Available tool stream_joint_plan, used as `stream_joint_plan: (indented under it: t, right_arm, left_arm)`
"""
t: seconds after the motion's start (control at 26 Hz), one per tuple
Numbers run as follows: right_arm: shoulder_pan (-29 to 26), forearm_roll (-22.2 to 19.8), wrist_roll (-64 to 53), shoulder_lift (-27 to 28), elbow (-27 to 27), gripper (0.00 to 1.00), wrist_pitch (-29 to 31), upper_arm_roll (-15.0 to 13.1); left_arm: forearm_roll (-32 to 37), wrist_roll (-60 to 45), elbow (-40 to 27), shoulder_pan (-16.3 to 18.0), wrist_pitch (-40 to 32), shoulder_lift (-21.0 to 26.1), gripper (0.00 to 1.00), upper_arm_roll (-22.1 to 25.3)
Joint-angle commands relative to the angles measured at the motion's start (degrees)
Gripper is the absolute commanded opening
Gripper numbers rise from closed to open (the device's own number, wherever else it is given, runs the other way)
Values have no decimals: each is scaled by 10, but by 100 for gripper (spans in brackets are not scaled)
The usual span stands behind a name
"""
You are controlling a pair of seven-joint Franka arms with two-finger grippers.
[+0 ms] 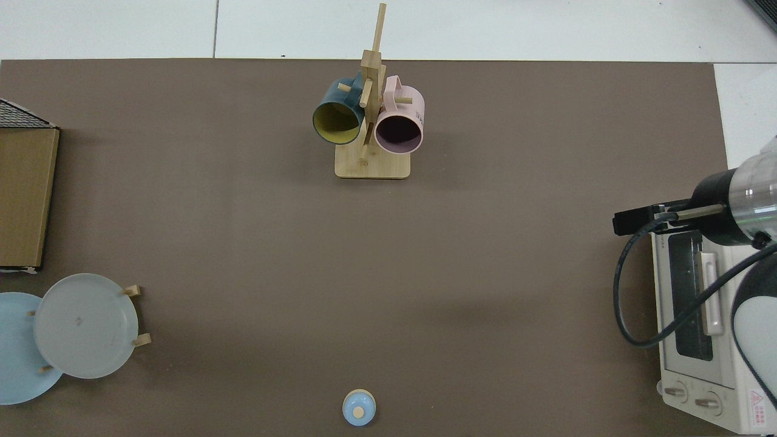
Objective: Put markers into pen holder
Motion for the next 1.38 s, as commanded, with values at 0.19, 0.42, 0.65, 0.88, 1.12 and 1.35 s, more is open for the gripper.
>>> stream_joint_plan:
  t: [0.19,0.42,0.65,0.88,1.12,1.35]
  right_arm:
    - [-17,-13,-69,-17,-10,100,-38,2]
    - [-40,-13,-101,-16,-10,100,-35,3]
    - [-42,-13,-97,-14,-10,100,-25,3]
    - [-50,-13,-98,-13,-10,100,-25,3]
    - [-49,-13,-96,-13,-9,100,-24,3]
    - [-49,-12,-96,-13,-10,100,-24,3]
  left_arm:
    - [50,34,67,5,0,65,0,-12]
    - [56,47,67,8,26,69,0,-11]
    - [58,60,57,6,41,68,0,-9]
    - [58,69,29,6,44,61,0,-8]
    - [65,69,17,6,56,62,0,-8]
    - [70,67,6,8,71,70,0,-8]
